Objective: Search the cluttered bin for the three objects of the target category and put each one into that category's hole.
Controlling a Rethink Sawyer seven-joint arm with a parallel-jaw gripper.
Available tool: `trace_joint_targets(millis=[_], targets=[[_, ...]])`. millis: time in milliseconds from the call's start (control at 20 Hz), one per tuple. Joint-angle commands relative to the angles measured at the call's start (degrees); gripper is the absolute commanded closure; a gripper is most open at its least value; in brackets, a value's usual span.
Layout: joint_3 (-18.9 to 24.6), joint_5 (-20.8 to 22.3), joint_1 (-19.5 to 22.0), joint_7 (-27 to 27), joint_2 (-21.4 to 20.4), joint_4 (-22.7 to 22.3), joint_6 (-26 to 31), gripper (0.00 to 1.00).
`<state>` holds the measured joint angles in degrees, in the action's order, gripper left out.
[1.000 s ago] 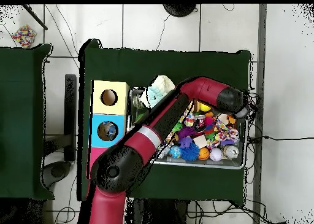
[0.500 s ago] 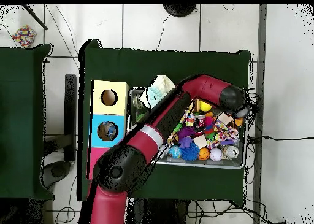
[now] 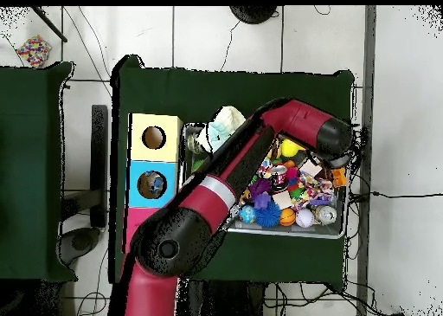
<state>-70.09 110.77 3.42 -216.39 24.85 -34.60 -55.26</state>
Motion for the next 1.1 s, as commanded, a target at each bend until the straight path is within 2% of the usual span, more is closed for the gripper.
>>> trace_joint_targets(millis=[50,400,850,1100], targets=[[8.2,-6.2,-1.6,-1.8,-1.7,5.5,-9.0,0.00],[5.1,-3.2,-1.0,-3.8,2.0,5.6,-6.2,0.00],[3.2,-2.0,-0.3,-4.2,3.5,5.9,-5.1,0.00],[0.0,0.8,-0.5,-5.0,5.4,3.5,-4.7,0.00]])
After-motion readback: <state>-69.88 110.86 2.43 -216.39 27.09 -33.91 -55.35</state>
